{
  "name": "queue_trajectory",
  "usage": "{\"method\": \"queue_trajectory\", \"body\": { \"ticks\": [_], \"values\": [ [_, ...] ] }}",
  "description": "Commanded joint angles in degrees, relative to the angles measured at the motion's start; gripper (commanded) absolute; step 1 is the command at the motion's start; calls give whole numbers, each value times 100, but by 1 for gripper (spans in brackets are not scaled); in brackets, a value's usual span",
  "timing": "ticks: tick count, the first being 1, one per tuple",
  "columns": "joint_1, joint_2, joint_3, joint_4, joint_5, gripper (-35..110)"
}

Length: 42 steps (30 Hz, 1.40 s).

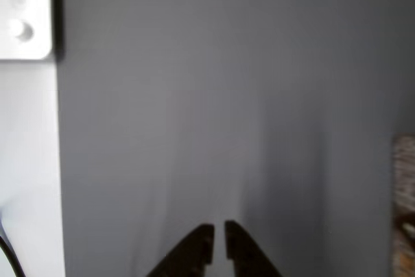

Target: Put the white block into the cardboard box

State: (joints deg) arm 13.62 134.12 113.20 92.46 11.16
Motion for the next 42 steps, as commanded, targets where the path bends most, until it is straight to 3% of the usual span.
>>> {"method": "queue_trajectory", "body": {
  "ticks": [1, 15, 42],
  "values": [
    [-281, 853, 729, -281, -167, -2],
    [-861, 2329, 2856, -1406, -343, -2],
    [-1204, 5203, 5502, -1863, -844, -2]
  ]
}}
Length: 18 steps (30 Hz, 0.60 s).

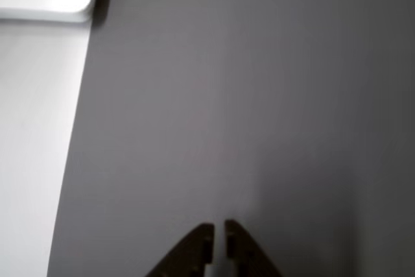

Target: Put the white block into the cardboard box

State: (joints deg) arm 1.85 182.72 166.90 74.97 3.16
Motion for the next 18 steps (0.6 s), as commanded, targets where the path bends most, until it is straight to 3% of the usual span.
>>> {"method": "queue_trajectory", "body": {
  "ticks": [1, 18],
  "values": [
    [9, 466, 211, -114, -44, -2],
    [255, 765, 571, -114, 88, -2]
  ]
}}
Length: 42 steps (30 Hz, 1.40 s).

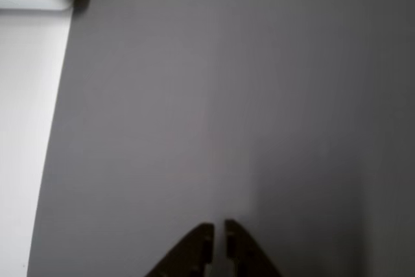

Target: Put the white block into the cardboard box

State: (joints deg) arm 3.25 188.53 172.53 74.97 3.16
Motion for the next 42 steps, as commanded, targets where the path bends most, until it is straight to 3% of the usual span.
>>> {"method": "queue_trajectory", "body": {
  "ticks": [1, 42],
  "values": [
    [114, 185, 35, -123, 88, -2],
    [202, 193, 466, 123, -457, -2]
  ]
}}
